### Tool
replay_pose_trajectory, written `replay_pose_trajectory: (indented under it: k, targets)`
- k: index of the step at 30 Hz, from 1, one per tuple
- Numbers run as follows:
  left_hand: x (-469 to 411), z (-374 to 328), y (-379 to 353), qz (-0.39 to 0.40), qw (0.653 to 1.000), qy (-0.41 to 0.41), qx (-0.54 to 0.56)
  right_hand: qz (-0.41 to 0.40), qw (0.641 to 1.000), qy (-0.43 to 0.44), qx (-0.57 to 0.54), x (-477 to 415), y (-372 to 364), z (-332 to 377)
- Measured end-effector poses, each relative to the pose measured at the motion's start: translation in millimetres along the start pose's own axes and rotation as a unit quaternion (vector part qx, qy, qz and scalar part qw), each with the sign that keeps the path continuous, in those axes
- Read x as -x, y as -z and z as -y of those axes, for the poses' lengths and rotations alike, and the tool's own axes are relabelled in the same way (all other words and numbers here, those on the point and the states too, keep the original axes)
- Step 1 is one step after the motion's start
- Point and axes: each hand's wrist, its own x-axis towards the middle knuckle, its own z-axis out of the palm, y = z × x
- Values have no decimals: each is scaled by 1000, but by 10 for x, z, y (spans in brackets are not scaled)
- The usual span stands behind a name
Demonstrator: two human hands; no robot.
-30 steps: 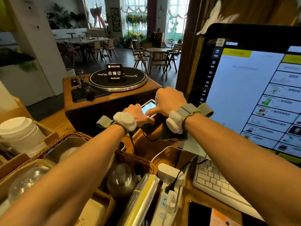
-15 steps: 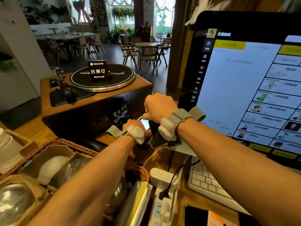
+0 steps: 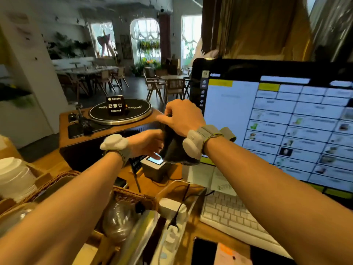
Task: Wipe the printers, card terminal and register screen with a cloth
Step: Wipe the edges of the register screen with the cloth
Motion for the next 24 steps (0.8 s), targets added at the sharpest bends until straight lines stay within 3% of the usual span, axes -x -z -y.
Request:
replay_pose_trajectory:
  k: [2,4,6,11,13,15,17,20,22,24]
  targets:
    - [35,-171,-174,97,991,-2,97,-45,998,-15,-41,131,209,-64]
    - [15,-325,-434,143,977,-18,158,-96,992,-19,-81,264,373,-157]
    - [-6,-458,-739,134,966,-60,212,-117,987,-13,-107,425,463,-283]
    - [-26,-687,-1173,55,948,-141,280,-21,999,-39,3,853,521,-661]
    - [-19,-721,-1274,42,952,-143,268,-2,998,-51,-20,969,575,-732]
    - [-42,-727,-1307,-33,964,-133,226,5,996,-57,-69,1012,634,-731]
    - [-70,-762,-1289,-175,963,-132,159,-26,996,-51,-71,1023,724,-705]
    - [-108,-832,-1132,-344,916,-160,132,-162,986,26,-20,910,905,-645]
    - [-117,-801,-1003,-388,895,-166,142,-231,968,93,30,782,957,-614]
    - [-132,-732,-900,-383,902,-160,118,-235,957,126,113,691,913,-616]
